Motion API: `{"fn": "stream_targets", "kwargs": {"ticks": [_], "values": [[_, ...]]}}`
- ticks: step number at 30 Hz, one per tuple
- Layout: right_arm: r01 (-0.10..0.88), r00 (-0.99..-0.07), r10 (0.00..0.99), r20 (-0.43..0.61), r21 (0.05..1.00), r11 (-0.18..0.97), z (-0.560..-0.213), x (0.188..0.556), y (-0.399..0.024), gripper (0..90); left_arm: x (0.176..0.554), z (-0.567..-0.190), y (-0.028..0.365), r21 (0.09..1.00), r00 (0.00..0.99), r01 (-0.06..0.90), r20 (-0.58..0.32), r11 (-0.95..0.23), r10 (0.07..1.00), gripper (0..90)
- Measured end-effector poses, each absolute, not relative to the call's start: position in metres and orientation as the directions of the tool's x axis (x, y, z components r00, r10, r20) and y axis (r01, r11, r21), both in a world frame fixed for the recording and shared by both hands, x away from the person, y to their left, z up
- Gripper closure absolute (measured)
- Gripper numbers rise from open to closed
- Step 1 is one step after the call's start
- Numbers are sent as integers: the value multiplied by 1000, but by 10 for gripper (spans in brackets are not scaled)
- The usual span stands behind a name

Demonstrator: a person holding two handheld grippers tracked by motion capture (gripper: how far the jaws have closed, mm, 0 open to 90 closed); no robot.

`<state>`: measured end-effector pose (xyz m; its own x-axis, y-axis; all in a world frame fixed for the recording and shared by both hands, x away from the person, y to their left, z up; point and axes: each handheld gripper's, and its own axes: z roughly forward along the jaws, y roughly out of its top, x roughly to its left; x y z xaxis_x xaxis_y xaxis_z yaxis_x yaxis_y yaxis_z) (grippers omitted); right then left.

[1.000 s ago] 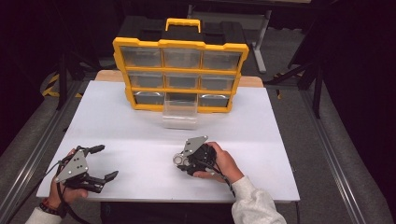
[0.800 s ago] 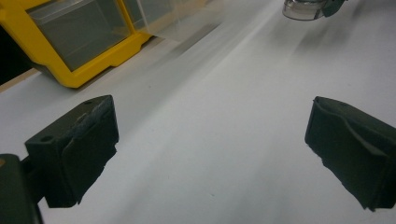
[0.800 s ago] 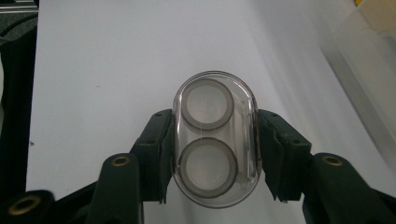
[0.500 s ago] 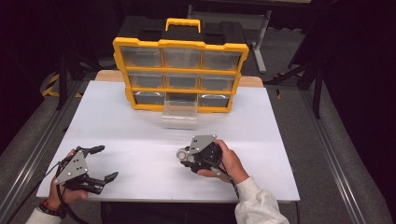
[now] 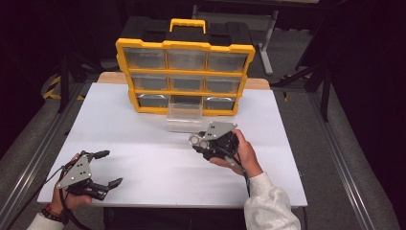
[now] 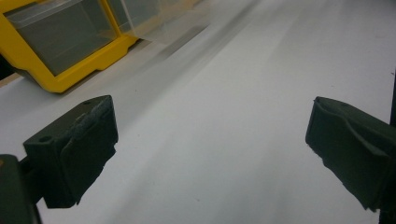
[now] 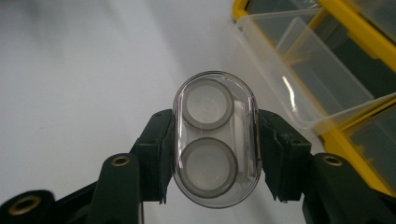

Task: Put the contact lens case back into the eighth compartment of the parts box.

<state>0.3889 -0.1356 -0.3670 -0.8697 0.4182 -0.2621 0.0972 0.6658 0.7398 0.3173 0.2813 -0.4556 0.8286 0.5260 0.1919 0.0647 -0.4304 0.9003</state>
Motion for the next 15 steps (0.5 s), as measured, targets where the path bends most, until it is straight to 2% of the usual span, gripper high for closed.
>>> {"fn": "stream_targets", "kwargs": {"ticks": [15], "values": [[118,-833,482,-273,764,635,-340,419,-142,496,317,-455,283,905,838,64,180,-421,515,32]]}}
